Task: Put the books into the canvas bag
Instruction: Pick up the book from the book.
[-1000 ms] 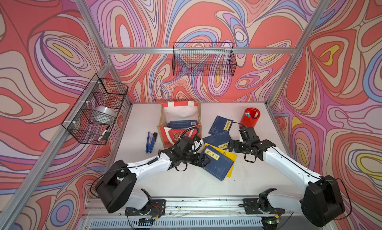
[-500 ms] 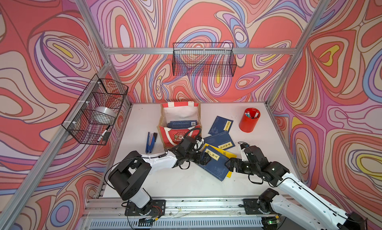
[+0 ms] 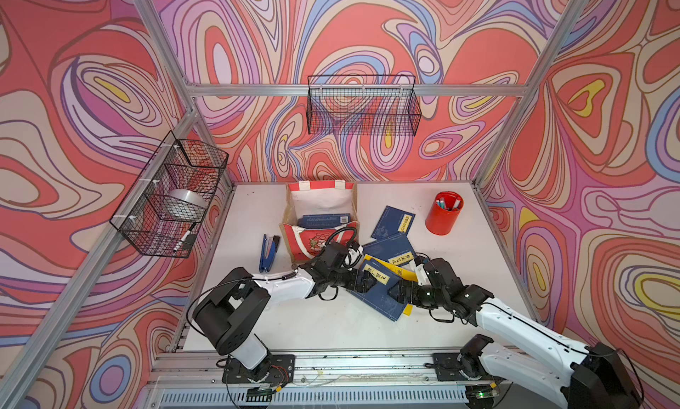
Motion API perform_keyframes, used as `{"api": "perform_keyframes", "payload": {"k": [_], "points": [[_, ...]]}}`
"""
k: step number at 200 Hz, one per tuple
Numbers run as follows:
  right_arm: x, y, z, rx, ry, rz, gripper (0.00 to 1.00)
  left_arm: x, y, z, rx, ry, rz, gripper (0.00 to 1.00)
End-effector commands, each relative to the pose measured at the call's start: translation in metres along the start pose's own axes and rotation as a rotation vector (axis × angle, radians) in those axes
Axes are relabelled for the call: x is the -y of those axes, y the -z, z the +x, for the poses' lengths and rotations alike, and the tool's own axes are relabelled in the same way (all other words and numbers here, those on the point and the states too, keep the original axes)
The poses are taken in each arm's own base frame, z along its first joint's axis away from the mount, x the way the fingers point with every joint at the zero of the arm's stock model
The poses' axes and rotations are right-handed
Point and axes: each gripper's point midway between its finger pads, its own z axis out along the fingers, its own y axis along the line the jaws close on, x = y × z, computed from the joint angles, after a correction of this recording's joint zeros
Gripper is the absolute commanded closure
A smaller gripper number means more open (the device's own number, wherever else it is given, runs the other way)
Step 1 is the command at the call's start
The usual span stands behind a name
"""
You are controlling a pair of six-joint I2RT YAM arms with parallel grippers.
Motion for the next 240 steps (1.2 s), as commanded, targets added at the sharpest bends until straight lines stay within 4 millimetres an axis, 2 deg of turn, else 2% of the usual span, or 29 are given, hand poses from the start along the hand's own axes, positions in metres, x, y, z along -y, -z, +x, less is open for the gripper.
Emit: {"api": "perform_keyframes", "payload": {"k": [1, 41, 87, 126, 149, 161, 164, 174, 193, 219, 229, 240], "points": [[-0.007, -0.008, -0.006, 0.017, 0.021, -0.036, 0.02, 0.002, 0.005, 0.002, 0.009, 0.014, 0.02, 0.0], [-0.008, -0.017, -0.011, 0.027, 0.039, -0.046, 0.02, -0.008, 0.011, 0.011, 0.005, 0.027, -0.011, 0.0], [-0.004, -0.031, -0.013, -0.005, 0.069, -0.02, 0.02, -0.039, 0.021, 0.016, 0.058, 0.147, 0.003, 0.0], [-0.008, -0.037, -0.012, -0.023, 0.072, -0.051, 0.02, -0.029, 0.029, 0.015, 0.053, 0.129, 0.058, 0.01], [-0.012, -0.04, -0.01, -0.034, 0.074, -0.085, 0.02, -0.025, 0.032, 0.022, 0.026, 0.137, 0.072, 0.05], [-0.01, -0.041, -0.007, -0.041, 0.072, -0.08, 0.02, -0.021, 0.034, 0.02, 0.036, 0.135, 0.09, 0.1], [-0.01, -0.041, -0.007, -0.041, 0.074, -0.079, 0.02, -0.026, 0.033, 0.033, 0.014, 0.149, 0.081, 0.12], [-0.007, -0.041, -0.005, -0.044, 0.072, -0.072, 0.02, -0.026, 0.035, 0.036, 0.015, 0.151, 0.087, 0.19], [-0.004, -0.042, -0.002, -0.051, 0.069, -0.067, 0.02, -0.026, 0.037, 0.036, 0.017, 0.156, 0.081, 0.38], [-0.003, -0.042, -0.001, -0.053, 0.068, -0.067, 0.02, -0.027, 0.038, 0.033, 0.029, 0.155, 0.072, 0.7], [-0.004, -0.042, 0.0, -0.057, 0.071, -0.073, 0.02, -0.028, 0.038, 0.031, 0.034, 0.157, 0.068, 0.78], [-0.004, -0.043, 0.002, -0.062, 0.069, -0.077, 0.02, -0.026, 0.038, 0.028, 0.041, 0.158, 0.077, 0.82]]}}
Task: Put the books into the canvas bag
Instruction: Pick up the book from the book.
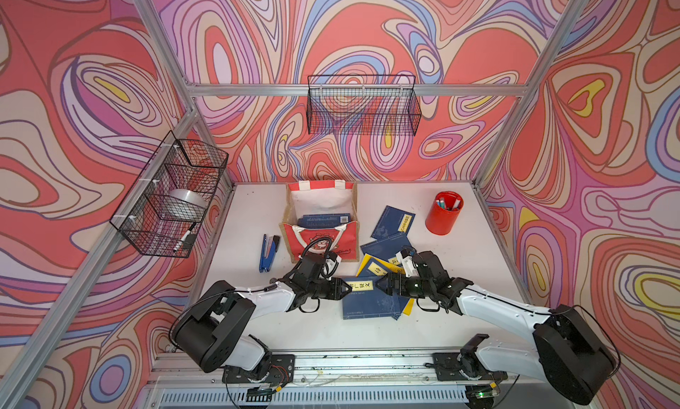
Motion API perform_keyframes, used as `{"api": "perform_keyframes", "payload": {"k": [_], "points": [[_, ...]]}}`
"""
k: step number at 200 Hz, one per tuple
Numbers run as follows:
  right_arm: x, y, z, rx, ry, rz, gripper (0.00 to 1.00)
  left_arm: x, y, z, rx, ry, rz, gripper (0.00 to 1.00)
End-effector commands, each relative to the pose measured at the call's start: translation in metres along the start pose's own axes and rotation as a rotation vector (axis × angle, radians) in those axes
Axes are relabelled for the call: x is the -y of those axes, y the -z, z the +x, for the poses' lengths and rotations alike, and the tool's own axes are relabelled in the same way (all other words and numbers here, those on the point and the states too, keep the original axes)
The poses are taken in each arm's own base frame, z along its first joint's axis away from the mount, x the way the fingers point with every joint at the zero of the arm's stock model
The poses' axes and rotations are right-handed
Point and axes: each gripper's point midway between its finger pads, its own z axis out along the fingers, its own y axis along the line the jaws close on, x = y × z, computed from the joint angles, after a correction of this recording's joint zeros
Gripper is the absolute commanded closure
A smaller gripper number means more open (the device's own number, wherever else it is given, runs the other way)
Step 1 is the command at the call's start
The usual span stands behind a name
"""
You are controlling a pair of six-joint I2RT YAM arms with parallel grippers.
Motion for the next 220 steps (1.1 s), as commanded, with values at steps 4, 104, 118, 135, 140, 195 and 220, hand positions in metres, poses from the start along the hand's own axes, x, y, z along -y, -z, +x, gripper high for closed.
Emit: {"api": "perform_keyframes", "payload": {"k": [4, 104, 118, 135, 140, 195, 220], "points": [[0.017, -0.005, 0.027, -0.08, -0.022, 0.03, 0.02, 0.015, 0.004, -0.014, 0.042, -0.022, 0.051, 0.85], [0.0, 0.013, -0.004, 0.016, 0.073, 0.024, 0.01, 0.096, 0.101, -0.062, 0.146, -0.216, 0.038, 1.0], [-0.006, 0.018, -0.012, 0.047, 0.1, 0.007, 0.01, 0.109, 0.118, -0.062, 0.133, -0.24, 0.034, 1.0], [-0.017, 0.029, -0.025, 0.105, 0.149, -0.023, 0.01, 0.124, 0.139, -0.064, 0.119, -0.287, 0.028, 1.0], [-0.022, 0.034, -0.028, 0.122, 0.168, -0.036, 0.02, 0.128, 0.145, -0.063, 0.113, -0.304, 0.021, 1.0], [-0.058, 0.07, -0.06, 0.228, 0.296, -0.07, 0.02, 0.173, 0.229, -0.102, 0.269, -0.472, -0.088, 1.0], [-0.073, 0.078, -0.076, 0.261, 0.314, -0.089, 0.01, 0.184, 0.263, -0.131, 0.37, -0.509, -0.176, 1.0]]}}
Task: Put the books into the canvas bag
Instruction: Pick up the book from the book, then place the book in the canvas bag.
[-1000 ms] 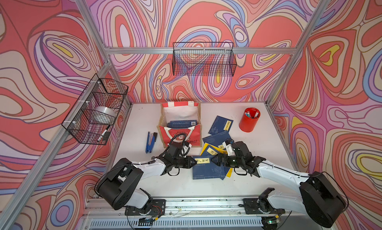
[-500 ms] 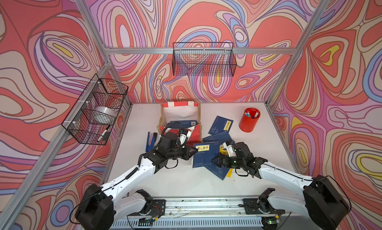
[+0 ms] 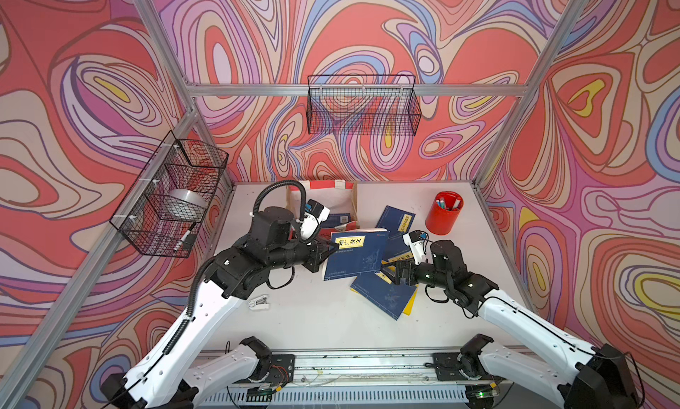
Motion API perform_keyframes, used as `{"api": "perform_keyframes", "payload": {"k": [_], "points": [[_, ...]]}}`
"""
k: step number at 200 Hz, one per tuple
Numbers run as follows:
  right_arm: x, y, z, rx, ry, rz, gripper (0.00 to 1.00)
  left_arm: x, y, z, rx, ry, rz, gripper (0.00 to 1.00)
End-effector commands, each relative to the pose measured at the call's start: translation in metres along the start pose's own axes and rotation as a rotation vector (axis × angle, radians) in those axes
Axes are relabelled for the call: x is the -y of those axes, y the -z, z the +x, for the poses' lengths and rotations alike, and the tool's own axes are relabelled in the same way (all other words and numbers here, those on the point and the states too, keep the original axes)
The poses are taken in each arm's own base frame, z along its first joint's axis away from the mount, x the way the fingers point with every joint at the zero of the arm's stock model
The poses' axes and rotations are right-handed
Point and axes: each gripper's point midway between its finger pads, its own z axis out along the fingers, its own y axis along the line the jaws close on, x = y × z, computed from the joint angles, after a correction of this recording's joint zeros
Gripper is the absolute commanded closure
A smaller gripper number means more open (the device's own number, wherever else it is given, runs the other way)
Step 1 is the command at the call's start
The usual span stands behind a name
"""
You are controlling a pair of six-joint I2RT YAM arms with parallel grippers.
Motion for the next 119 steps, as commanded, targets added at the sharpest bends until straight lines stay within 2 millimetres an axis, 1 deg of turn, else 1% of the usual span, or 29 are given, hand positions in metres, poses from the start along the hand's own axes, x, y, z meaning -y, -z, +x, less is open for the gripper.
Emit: {"api": "perform_keyframes", "payload": {"k": [1, 22, 54, 62, 75, 90, 100, 119], "points": [[-0.006, 0.005, -0.018, 0.027, 0.041, 0.007, 0.02, -0.01, 0.027, -0.026, 0.046, -0.082, -0.121, 1.0], [-0.013, 0.003, -0.046, 0.061, 0.043, 0.024, 0.02, -0.026, 0.04, -0.048, 0.075, -0.099, -0.222, 1.0], [-0.021, -0.013, -0.094, 0.071, 0.057, 0.069, 0.02, -0.059, 0.051, -0.072, 0.117, -0.057, -0.334, 1.0], [-0.023, -0.016, -0.107, 0.078, 0.065, 0.078, 0.02, -0.066, 0.05, -0.076, 0.121, -0.05, -0.353, 1.0], [-0.021, -0.028, -0.122, 0.071, 0.081, 0.102, 0.02, -0.078, 0.048, -0.08, 0.12, -0.052, -0.38, 1.0], [-0.024, -0.039, -0.142, 0.066, 0.105, 0.114, 0.02, -0.093, 0.046, -0.087, 0.127, -0.044, -0.417, 1.0], [-0.026, -0.049, -0.151, 0.057, 0.119, 0.111, 0.02, -0.101, 0.046, -0.093, 0.145, -0.034, -0.427, 1.0], [-0.02, -0.066, -0.164, 0.026, 0.13, 0.145, 0.02, -0.113, 0.04, -0.103, 0.166, -0.022, -0.425, 1.0]]}}
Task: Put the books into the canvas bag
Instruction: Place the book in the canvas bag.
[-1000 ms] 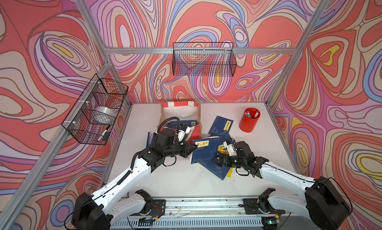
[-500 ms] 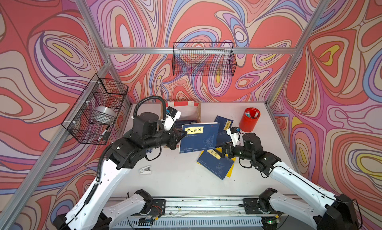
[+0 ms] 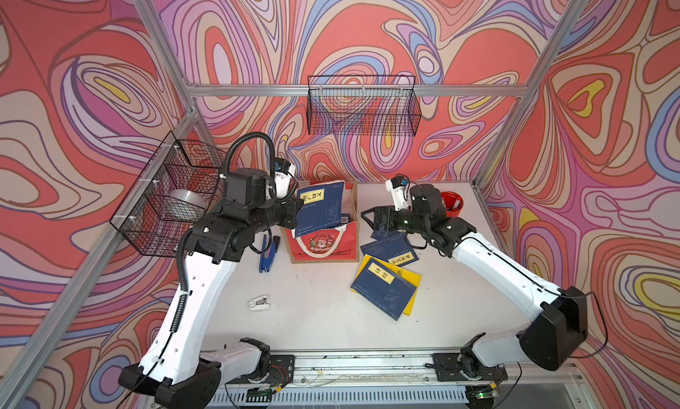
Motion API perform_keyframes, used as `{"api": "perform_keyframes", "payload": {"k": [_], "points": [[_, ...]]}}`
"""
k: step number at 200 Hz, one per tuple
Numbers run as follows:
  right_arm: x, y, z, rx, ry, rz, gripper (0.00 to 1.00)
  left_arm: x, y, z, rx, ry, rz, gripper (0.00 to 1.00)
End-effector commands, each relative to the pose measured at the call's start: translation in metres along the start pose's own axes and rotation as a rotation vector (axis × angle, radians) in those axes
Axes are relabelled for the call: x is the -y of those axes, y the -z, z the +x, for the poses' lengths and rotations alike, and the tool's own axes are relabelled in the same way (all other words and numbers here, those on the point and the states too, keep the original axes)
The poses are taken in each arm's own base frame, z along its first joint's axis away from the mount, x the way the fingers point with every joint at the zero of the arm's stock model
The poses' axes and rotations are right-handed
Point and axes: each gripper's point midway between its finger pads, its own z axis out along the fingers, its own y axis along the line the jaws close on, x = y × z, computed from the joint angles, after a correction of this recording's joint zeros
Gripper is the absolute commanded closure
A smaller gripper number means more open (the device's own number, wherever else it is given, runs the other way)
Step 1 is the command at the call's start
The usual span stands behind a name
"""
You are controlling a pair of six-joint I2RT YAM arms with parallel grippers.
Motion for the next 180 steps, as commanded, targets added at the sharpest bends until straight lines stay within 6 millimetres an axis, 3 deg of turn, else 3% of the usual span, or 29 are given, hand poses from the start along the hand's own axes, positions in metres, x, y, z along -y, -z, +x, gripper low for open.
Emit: {"api": "perform_keyframes", "payload": {"k": [1, 30, 48, 61, 124, 180], "points": [[0.013, -0.017, -0.001, -0.063, 0.033, 0.064, 0.02, -0.005, 0.004, -0.031, 0.1, -0.025, 0.002, 1.0], [0.024, -0.045, -0.002, -0.123, 0.048, 0.127, 0.02, -0.007, -0.021, -0.033, 0.068, -0.022, 0.032, 1.0], [0.024, -0.052, -0.002, -0.151, 0.076, 0.174, 0.02, -0.009, -0.037, -0.03, 0.039, -0.03, 0.043, 1.0], [0.031, -0.064, 0.007, -0.186, 0.087, 0.218, 0.02, -0.006, -0.047, -0.028, 0.016, -0.033, 0.065, 1.0], [0.051, -0.051, 0.006, -0.176, 0.111, 0.38, 0.02, -0.005, -0.099, 0.001, -0.13, -0.006, 0.142, 1.0], [0.043, -0.051, 0.005, -0.156, 0.107, 0.344, 0.01, -0.021, -0.157, 0.044, -0.284, 0.036, 0.132, 1.0]]}}
